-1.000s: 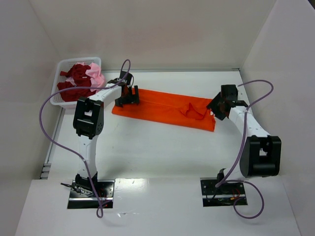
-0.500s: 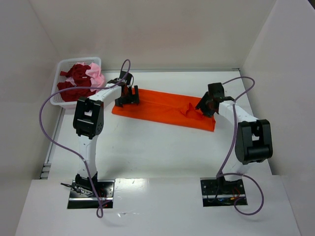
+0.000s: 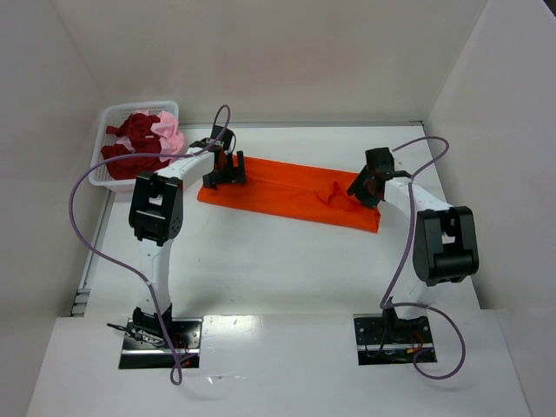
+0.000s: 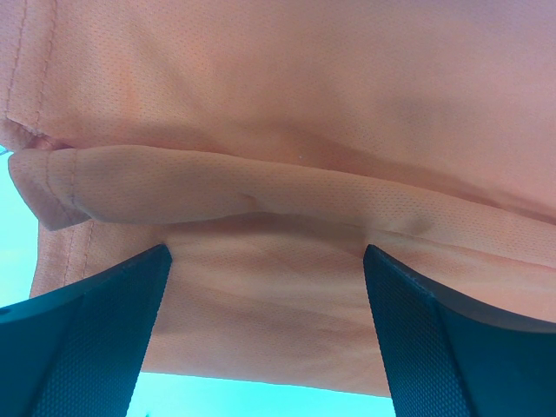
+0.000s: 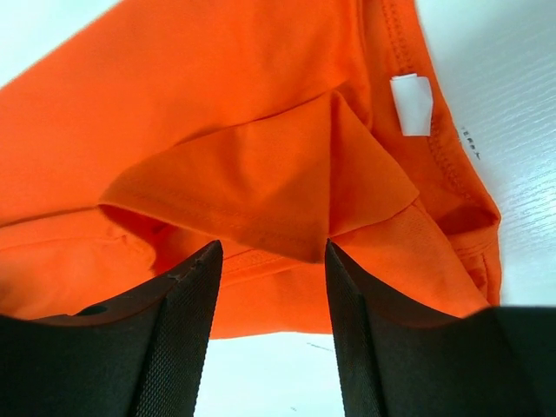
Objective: Fold and stack the t-shirts
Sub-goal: Fold the other side of the tshirt into a rectangle
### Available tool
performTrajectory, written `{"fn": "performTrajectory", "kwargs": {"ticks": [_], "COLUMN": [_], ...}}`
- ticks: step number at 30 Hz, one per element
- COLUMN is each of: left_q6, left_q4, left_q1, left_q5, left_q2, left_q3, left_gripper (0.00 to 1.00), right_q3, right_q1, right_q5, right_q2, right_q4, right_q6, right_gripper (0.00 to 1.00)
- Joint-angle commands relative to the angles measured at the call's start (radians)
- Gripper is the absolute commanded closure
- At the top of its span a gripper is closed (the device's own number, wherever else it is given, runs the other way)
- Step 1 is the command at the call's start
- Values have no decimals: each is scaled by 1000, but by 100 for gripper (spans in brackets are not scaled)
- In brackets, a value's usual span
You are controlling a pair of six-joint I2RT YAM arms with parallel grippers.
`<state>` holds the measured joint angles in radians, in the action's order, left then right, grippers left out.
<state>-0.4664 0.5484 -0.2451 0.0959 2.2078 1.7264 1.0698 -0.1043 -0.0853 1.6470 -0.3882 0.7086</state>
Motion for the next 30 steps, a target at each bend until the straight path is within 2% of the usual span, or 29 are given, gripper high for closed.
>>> {"fn": "performTrajectory", "kwargs": {"ticks": [1, 4, 5, 9, 13, 24, 30], "left_q6": [21, 21, 21, 21, 21, 21, 21], "left_q4": [-7, -7, -7, -7, -7, -7, -7], "left_q1": [13, 13, 13, 13, 13, 13, 13], "left_q5": [-22, -22, -22, -22, -22, -22, -22], "left_q2": [49, 49, 49, 58, 58, 58, 58], "left_q3": [-27, -27, -27, -27, -27, -27, -27], "left_gripper": [0, 0, 0, 0, 0, 0, 0], "right_q3": [-16, -16, -16, -7, 18, 119, 119], "right_q1": [2, 2, 2, 2, 2, 23, 43], "right_q5": [-34, -34, -34, -44, -67, -85, -85], "right_q2": [39, 65, 65, 77, 77, 73, 108], "right_q4": [34, 44, 45, 55, 55, 46, 109], "right_q6": [-15, -15, -15, -15, -15, -15, -6], "right_gripper": [44, 47, 51, 73, 82, 82, 81]}}
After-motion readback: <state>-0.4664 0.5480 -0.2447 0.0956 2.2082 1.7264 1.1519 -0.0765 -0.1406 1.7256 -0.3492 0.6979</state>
